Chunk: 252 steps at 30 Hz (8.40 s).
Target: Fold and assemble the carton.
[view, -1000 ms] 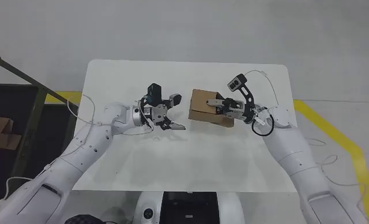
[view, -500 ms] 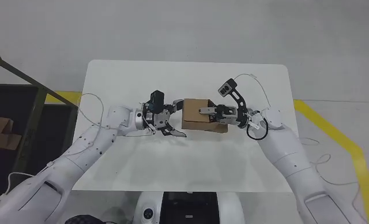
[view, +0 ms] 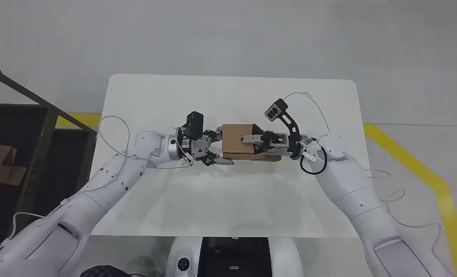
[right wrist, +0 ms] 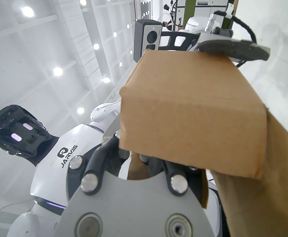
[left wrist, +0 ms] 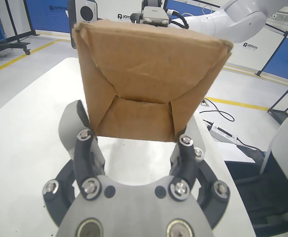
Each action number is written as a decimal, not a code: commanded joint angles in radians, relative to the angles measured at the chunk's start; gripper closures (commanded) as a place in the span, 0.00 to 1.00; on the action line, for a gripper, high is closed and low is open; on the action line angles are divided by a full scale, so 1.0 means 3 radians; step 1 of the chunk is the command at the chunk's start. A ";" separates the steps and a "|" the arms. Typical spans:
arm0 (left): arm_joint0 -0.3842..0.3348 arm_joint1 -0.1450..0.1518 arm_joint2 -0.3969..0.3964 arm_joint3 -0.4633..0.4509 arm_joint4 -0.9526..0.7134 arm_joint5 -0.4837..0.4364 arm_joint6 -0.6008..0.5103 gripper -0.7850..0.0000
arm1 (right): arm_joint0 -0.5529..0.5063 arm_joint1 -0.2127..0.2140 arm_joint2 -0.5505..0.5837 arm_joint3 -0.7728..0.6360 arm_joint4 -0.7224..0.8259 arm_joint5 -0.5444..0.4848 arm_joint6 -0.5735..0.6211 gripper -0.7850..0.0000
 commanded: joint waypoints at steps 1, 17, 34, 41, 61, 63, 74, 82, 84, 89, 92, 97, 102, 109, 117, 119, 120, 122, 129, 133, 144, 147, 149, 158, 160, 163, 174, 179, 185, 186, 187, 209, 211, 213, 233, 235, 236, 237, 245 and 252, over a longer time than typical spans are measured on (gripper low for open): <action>-0.0011 -0.0005 0.0022 0.0012 -0.0021 0.0000 -0.0023 0.22 | 0.0004 -0.0006 -0.0004 0.0004 -0.0005 -0.0003 -0.0006 1.00; -0.0073 0.0006 0.0132 0.0103 -0.0179 0.0000 -0.0008 0.33 | 0.0033 -0.0048 -0.0017 0.0048 -0.0044 0.0004 -0.0044 0.82; -0.0071 0.0028 0.0176 0.0161 -0.0237 0.0000 0.0125 0.44 | 0.0052 0.0002 0.0243 0.0075 -0.0209 -0.0067 -0.0143 0.58; -0.0056 0.0043 0.0138 0.0236 -0.0244 0.0000 0.0176 0.41 | -0.0028 0.0138 0.0699 0.0009 -0.0438 -0.0233 -0.0294 0.55; -0.0040 -0.0007 0.0035 0.0333 -0.0209 0.0000 0.0172 0.37 | -0.1002 0.0400 0.1106 -0.1532 -0.1992 -0.0413 -0.0646 1.00; -0.0025 -0.0015 0.0034 0.0318 -0.0199 0.0000 0.0163 0.38 | -0.0966 0.0393 0.1047 -0.1526 -0.2044 -0.0370 -0.0735 1.00; 0.0048 -0.0017 -0.0007 0.0189 -0.0108 0.0000 0.0159 0.47 | -0.0695 0.0350 0.0759 -0.1449 -0.2103 -0.0279 -0.0974 1.00; 0.0075 -0.0004 -0.0006 0.0110 -0.0081 0.0000 0.0171 0.40 | -0.0547 0.0315 0.0510 -0.1367 -0.2101 -0.0234 -0.0960 1.00; 0.0078 -0.0001 -0.0005 0.0101 -0.0076 0.0000 0.0176 0.38 | -0.0514 0.0308 0.0463 -0.1334 -0.2097 -0.0226 -0.0952 1.00; 0.0084 0.0004 0.0004 0.0086 -0.0068 0.0000 0.0187 0.42 | -0.0443 0.0296 0.0384 -0.1262 -0.2030 -0.0225 -0.0905 1.00; 0.0085 0.0005 0.0011 0.0086 -0.0070 0.0000 0.0198 0.44 | -0.0423 0.0308 0.0427 -0.1237 -0.2021 -0.0259 -0.0901 1.00; 0.0085 0.0012 0.0015 0.0084 -0.0061 0.0000 0.0228 0.46 | -0.0493 0.0374 0.0697 -0.1245 -0.2013 -0.0321 -0.0889 1.00; 0.0094 0.0023 0.0012 0.0081 -0.0041 0.0000 0.0261 0.45 | -0.0633 0.0452 0.1031 -0.1415 -0.2085 -0.0423 -0.0940 1.00; 0.0119 0.0034 0.0003 0.0054 0.0004 0.0000 0.0302 0.46 | -0.0634 0.0470 0.1091 -0.1521 -0.2183 -0.0313 -0.1181 1.00; 0.0138 0.0031 -0.0020 0.0028 0.0056 0.0000 0.0309 0.42 | -0.0595 0.0455 0.0795 -0.1671 -0.2663 -0.0237 -0.1230 1.00; 0.0141 0.0026 -0.0025 0.0024 0.0062 0.0000 0.0310 0.44 | -0.0621 0.0460 0.0768 -0.1708 -0.2677 -0.0241 -0.1192 1.00; 0.0142 0.0024 -0.0027 0.0020 0.0064 0.0000 0.0315 0.44 | -0.0634 0.0462 0.0751 -0.1725 -0.2665 -0.0251 -0.1161 1.00; 0.0144 0.0020 -0.0031 0.0021 0.0072 0.0000 0.0318 0.44 | -0.0652 0.0466 0.0732 -0.1746 -0.2637 -0.0260 -0.1130 1.00; 0.0140 0.0008 -0.0017 0.0013 0.0097 0.0000 0.0320 0.44 | -0.0634 0.0453 0.0586 -0.1749 -0.2598 -0.0239 -0.1152 1.00; 0.0138 0.0004 -0.0011 0.0013 0.0108 0.0000 0.0327 0.42 | -0.0618 0.0449 0.0545 -0.1727 -0.2524 -0.0251 -0.1160 1.00; 0.0127 0.0009 0.0015 0.0030 0.0090 0.0000 0.0355 0.46 | -0.0843 0.0596 0.1277 -0.1589 -0.2302 -0.0354 -0.1126 1.00; 0.0134 0.0017 0.0009 0.0025 0.0102 0.0000 0.0375 0.45 | -0.0890 0.0634 0.1446 -0.1470 -0.2439 -0.0203 -0.1170 1.00; 0.0138 0.0022 0.0003 0.0014 0.0119 0.0000 0.0396 0.47 | -0.0880 0.0648 0.1448 -0.1373 -0.2589 -0.0092 -0.1153 1.00; 0.0166 0.0043 -0.0023 -0.0011 0.0164 0.0000 0.0456 0.50 | -0.0685 0.0582 0.0918 -0.0996 -0.2593 -0.0048 -0.0917 1.00; 0.0166 0.0044 -0.0026 -0.0001 0.0150 0.0000 0.0440 0.49 | -0.0680 0.0563 0.0831 -0.1028 -0.2302 -0.0190 -0.0756 1.00; 0.0166 0.0041 -0.0016 0.0006 0.0133 0.0000 0.0396 0.49 | -0.0684 0.0564 0.0807 -0.1101 -0.2175 -0.0296 -0.0669 1.00; 0.0145 0.0012 0.0002 0.0043 0.0146 0.0000 0.0234 0.51 | -0.0742 0.0601 0.0816 -0.1458 -0.2040 -0.0296 -0.0528 1.00; 0.0151 -0.0009 -0.0017 0.0052 0.0190 0.0025 0.0186 0.51 | -0.0697 0.0604 0.0774 -0.1455 -0.2072 -0.0227 -0.0571 1.00; 0.0174 -0.0021 -0.0067 0.0062 0.0266 0.0092 0.0155 0.51 | -0.0680 0.0612 0.0775 -0.1443 -0.2009 -0.0178 -0.0600 0.95; 0.0183 -0.0023 -0.0071 0.0062 0.0278 0.0102 0.0155 0.51 | -0.0679 0.0615 0.0775 -0.1446 -0.2006 -0.0166 -0.0591 0.94; 0.0189 -0.0025 -0.0076 0.0062 0.0288 0.0106 0.0156 0.51 | -0.0675 0.0618 0.0776 -0.1446 -0.2010 -0.0149 -0.0584 0.94; 0.0232 -0.0084 -0.0173 0.0158 0.0484 0.0221 0.0184 0.53 | -0.0578 0.0638 0.0659 -0.1405 -0.2028 -0.0062 -0.0591 0.87; 0.0234 -0.0088 -0.0180 0.0163 0.0498 0.0218 0.0192 0.52 | -0.0567 0.0637 0.0637 -0.1395 -0.2031 -0.0059 -0.0592 0.87; 0.0235 -0.0092 -0.0188 0.0166 0.0524 0.0232 0.0192 0.52 | -0.0554 0.0637 0.0616 -0.1390 -0.2044 -0.0053 -0.0591 0.87; 0.0279 -0.0128 -0.0249 0.0154 0.0552 0.0117 0.0219 0.52 | -0.0508 0.0648 0.0547 -0.1357 -0.2088 -0.0033 -0.0708 0.93; 0.0283 -0.0131 -0.0257 0.0152 0.0553 0.0113 0.0213 0.52 | -0.0510 0.0651 0.0547 -0.1361 -0.2095 -0.0032 -0.0711 0.94; 0.0285 -0.0132 -0.0261 0.0151 0.0554 0.0112 0.0211 0.52 | -0.0512 0.0652 0.0545 -0.1362 -0.2096 -0.0027 -0.0711 0.94; 0.0287 -0.0134 -0.0266 0.0149 0.0554 0.0113 0.0212 0.52 | -0.0513 0.0653 0.0544 -0.1365 -0.2096 -0.0025 -0.0713 0.94; 0.0310 -0.0146 -0.0301 0.0145 0.0550 0.0114 0.0211 0.52 | -0.0519 0.0660 0.0529 -0.1373 -0.2108 -0.0010 -0.0754 0.97; 0.0331 -0.0155 -0.0318 0.0113 0.0625 0.0178 0.0167 0.52 | -0.0497 0.0659 0.0466 -0.1421 -0.2222 0.0089 -0.0797 1.00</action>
